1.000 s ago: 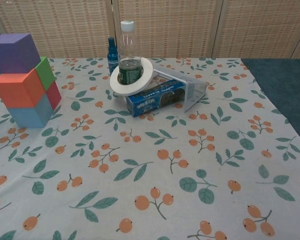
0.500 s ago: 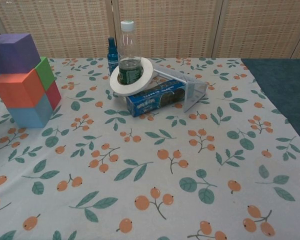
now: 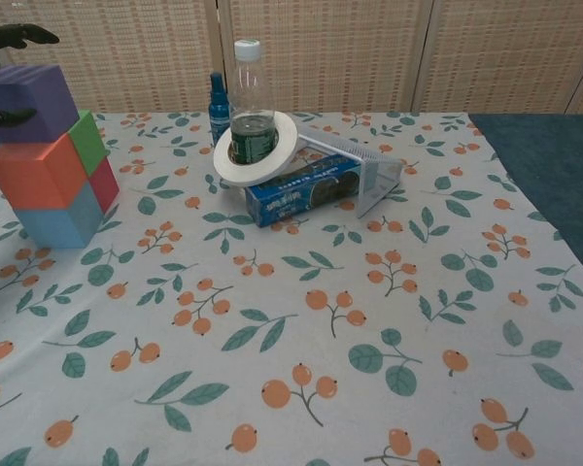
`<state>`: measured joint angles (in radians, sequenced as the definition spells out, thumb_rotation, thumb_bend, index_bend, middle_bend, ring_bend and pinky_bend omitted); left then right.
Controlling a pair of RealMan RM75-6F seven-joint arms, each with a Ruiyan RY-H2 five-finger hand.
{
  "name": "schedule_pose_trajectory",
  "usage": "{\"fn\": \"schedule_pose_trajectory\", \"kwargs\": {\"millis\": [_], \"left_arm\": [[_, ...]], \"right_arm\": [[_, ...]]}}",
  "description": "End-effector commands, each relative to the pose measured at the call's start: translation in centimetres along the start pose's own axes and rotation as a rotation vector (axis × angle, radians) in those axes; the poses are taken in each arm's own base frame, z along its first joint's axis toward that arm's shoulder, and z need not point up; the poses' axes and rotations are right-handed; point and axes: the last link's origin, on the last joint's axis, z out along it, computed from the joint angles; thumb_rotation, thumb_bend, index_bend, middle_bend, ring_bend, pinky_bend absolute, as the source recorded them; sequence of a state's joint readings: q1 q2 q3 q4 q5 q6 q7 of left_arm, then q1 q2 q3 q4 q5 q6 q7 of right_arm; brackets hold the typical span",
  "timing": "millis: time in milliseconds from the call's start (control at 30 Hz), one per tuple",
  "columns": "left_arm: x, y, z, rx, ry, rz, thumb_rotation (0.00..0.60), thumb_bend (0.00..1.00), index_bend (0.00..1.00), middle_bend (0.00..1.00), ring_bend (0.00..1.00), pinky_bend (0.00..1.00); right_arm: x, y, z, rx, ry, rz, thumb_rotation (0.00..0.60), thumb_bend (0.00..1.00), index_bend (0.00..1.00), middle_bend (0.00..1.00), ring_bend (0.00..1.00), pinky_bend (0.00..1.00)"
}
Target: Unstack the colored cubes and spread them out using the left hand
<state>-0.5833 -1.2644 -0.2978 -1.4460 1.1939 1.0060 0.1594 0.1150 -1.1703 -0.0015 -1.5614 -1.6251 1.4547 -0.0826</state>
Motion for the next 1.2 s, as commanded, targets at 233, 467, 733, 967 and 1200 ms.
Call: {"fn": "schedule_pose_trajectory", "kwargs": {"millis": [233,467,733,967,1200], "left_arm": [[0.1,-0.5,0.5,0.034,-0.035,0.008,0.600,0.40,0.06,0.10,0.23,0.04],[-0.1,-0.7,0.7,0.040,-0.058,-0.024,0.600,0.45,0.32,0.49,0.40,0.05],[0.3,-0.8,0.9,0.023,-0.002,-0.022,0.600,0.56,0.43,0.54,0.45,0.11],[0.9,-0.6,0.6,-0.021,0.089,-0.001,0.600,0.62,0.48,0.57,0.47,0.18],[2.3,-0.6,-1.9,-0.057,0.163,0.044,0.600,0.62,0.49,0.56,0.48,0.19]], "right_arm": [[-0.1,-0.2,0.0,0.003,-0.006,0.005,0.600,0.13,0.00,0.00,0.00,0.00],[-0.1,-0.3,-0.1,0.003,-0.007,0.008,0.600,0.13,0.00,0.00,0.00,0.00],[0.0,-0.2,-0.1,0.003,-0.013,0.011,0.600,0.13,0.00,0.00,0.00,0.00],[0.0,-0.3,-0.2,0.003,-0.015,0.011,0.600,0.13,0.00,0.00,0.00,0.00],[-0.1,-0.4,-0.2,0.008,-0.019,0.007,0.600,0.13,0.00,0.00,0.00,0.00]]}}
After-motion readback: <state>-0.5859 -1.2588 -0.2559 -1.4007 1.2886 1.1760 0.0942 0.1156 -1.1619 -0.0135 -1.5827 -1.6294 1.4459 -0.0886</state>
